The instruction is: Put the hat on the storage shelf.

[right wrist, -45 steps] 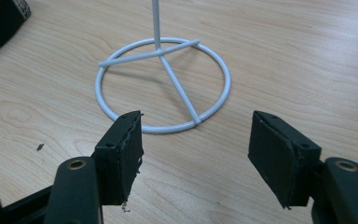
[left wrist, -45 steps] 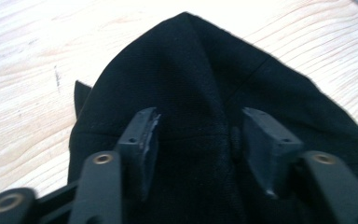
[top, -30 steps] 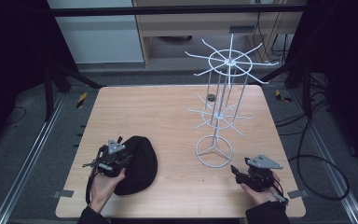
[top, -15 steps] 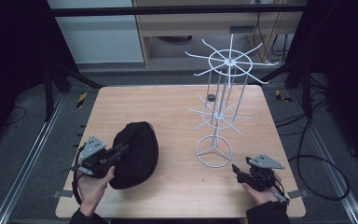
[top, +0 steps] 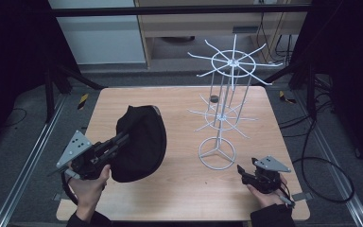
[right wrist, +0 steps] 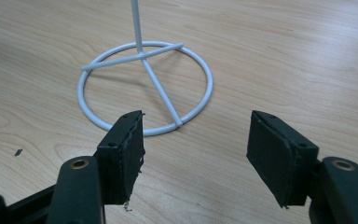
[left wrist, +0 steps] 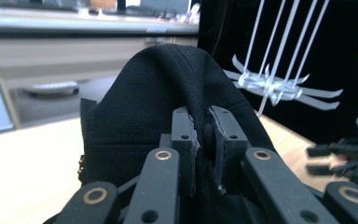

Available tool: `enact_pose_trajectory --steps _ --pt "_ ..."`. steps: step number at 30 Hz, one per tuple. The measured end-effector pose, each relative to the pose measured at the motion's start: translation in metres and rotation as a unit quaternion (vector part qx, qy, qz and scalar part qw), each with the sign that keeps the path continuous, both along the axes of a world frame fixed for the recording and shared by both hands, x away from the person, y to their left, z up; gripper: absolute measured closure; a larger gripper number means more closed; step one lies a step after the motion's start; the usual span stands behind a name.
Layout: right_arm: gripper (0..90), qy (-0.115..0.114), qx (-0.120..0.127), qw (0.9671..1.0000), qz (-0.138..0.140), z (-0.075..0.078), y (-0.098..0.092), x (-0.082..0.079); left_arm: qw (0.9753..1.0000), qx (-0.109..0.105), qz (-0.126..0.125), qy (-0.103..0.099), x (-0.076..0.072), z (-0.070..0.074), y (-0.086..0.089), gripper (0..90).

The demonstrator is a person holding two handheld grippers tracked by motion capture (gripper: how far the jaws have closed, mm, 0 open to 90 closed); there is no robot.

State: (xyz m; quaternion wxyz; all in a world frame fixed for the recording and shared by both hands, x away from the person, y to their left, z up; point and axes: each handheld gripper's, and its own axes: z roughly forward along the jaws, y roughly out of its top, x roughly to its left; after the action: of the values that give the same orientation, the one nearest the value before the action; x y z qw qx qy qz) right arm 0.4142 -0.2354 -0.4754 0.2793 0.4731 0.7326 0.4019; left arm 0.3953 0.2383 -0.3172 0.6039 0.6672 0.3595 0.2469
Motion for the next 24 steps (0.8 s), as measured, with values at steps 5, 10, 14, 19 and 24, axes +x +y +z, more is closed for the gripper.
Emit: enact_pose_trajectory --steps 5,10,14,19,24 --pt "36.2 -0.001 0.0 1.0 -0.003 0.0 -0.001 0.0 0.9995 -0.018 -0.008 -0.024 -0.001 0.019 -0.004 80.2" --pt "36.1 -0.002 -0.001 1.0 -0.003 0.0 -0.001 0.0 0.9984 -0.031 -0.02 -0.042 -0.004 0.037 -0.007 80.2" --pt "36.1 -0.002 0.0 1.0 -0.003 0.0 -0.001 0.0 0.9972 -0.038 -0.027 -0.059 -0.008 0.05 -0.007 80.2" --pt "36.1 -0.002 -0.001 1.0 -0.003 0.0 -0.001 0.001 0.9952 -0.05 -0.038 -0.075 -0.012 0.07 -0.009 80.2" --pt "36.0 0.001 0.002 1.0 -0.004 0.0 -0.001 0.0 0.9947 -0.038 -0.046 -0.084 -0.013 0.087 -0.015 80.2"
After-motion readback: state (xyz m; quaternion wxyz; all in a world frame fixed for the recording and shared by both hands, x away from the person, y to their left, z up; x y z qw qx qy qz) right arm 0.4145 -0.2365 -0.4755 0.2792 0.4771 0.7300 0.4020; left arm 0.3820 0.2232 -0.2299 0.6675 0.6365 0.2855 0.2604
